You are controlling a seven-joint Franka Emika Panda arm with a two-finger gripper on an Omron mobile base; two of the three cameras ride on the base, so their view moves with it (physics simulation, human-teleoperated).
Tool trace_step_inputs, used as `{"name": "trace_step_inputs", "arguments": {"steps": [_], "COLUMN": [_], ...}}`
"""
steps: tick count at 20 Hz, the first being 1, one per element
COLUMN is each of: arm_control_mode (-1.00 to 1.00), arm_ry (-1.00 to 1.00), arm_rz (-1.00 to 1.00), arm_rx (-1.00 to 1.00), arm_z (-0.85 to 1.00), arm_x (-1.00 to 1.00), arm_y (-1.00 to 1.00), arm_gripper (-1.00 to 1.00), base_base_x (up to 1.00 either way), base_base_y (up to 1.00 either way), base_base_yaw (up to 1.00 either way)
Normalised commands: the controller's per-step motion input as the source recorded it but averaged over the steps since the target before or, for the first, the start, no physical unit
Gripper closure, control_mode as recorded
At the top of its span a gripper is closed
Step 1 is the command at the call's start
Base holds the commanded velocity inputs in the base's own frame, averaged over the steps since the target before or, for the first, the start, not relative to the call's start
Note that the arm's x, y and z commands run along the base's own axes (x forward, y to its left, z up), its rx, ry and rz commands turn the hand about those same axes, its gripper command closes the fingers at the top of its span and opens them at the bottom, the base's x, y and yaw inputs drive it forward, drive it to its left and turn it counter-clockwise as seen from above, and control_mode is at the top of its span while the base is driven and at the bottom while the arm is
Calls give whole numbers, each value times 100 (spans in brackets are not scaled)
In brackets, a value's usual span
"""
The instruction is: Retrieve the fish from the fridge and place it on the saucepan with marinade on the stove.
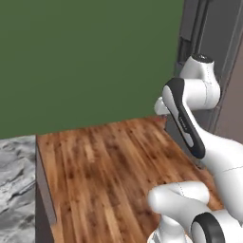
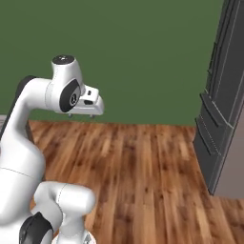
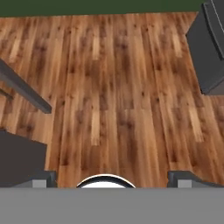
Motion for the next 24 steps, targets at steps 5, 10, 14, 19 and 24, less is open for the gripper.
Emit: {"name": "trace_step_inputs", "arguments": {"steps": [5, 10, 14, 19, 24], "arm_control_mode": [100, 100, 100, 100, 100], "arm_ry": [0, 0, 0, 0, 0], "arm_rz": [0, 0, 0, 0, 0], "arm_rx": [0, 0, 0, 0, 0], "arm_z": [0, 0, 0, 0, 0], "arm_x": [0, 0, 0, 0, 0], "arm_y": [0, 0, 0, 0, 0], "arm_gripper": [-100, -100, -100, -100, -100], "base_base_x": [100, 100, 100, 100, 100], "base_base_y": [-15, -37, -53, -58, -35], "base_base_yaw": [26, 17, 8, -1, -21]}}
